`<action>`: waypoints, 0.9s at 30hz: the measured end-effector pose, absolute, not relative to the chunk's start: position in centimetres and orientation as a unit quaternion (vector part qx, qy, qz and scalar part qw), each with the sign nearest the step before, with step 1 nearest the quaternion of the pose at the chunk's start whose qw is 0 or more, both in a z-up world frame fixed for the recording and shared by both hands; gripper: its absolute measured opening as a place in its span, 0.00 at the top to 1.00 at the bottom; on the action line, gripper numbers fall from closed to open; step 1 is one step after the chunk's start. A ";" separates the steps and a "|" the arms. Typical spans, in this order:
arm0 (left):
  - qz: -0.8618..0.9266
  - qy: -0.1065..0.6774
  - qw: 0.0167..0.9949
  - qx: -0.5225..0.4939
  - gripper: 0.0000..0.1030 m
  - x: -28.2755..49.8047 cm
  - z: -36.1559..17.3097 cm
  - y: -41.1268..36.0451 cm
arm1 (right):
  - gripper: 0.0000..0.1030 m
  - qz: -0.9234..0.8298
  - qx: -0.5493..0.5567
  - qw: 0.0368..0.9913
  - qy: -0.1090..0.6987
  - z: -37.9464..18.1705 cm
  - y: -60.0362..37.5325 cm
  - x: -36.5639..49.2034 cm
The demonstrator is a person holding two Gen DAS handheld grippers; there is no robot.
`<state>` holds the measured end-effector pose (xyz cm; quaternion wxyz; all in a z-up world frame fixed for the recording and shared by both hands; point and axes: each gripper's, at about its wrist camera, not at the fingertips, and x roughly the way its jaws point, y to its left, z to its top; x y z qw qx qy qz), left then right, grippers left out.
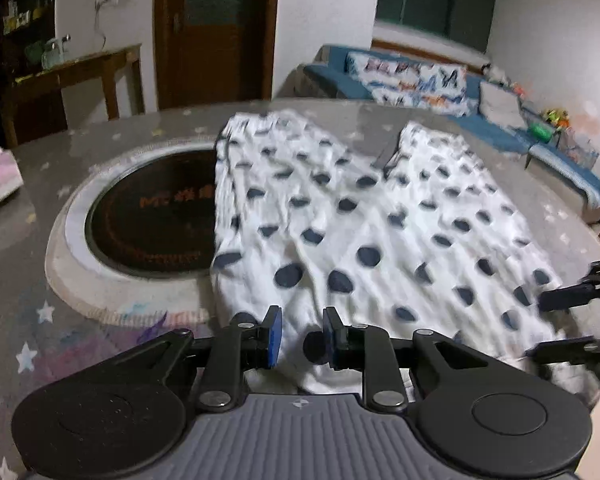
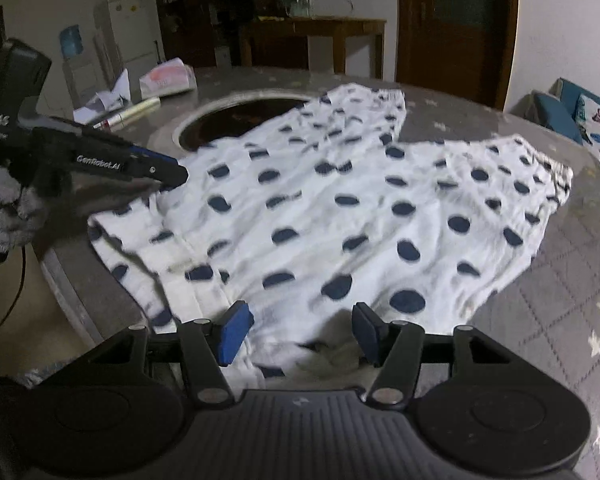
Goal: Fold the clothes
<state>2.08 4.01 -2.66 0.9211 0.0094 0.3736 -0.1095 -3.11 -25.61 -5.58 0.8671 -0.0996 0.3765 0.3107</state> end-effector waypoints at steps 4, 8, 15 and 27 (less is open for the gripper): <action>-0.112 0.372 0.921 0.018 0.75 1.6 -2.7 3.9 | 0.43 0.311 -0.084 0.872 0.367 -4.7 -26.5 -3.5; -0.120 0.359 0.925 0.025 0.66 1.0 -2.2 3.4 | 0.43 0.297 -0.076 0.882 0.359 -4.1 -27.1 -3.0; -0.105 0.376 0.920 0.029 0.66 1.1 -2.9 3.6 | 0.43 0.281 -0.069 0.880 0.376 -5.5 -27.8 -1.9; -0.268 0.333 0.902 0.061 0.54 -3.4 -0.2 -4.3 | 0.43 0.238 -0.030 0.900 0.364 -4.3 -30.7 -0.1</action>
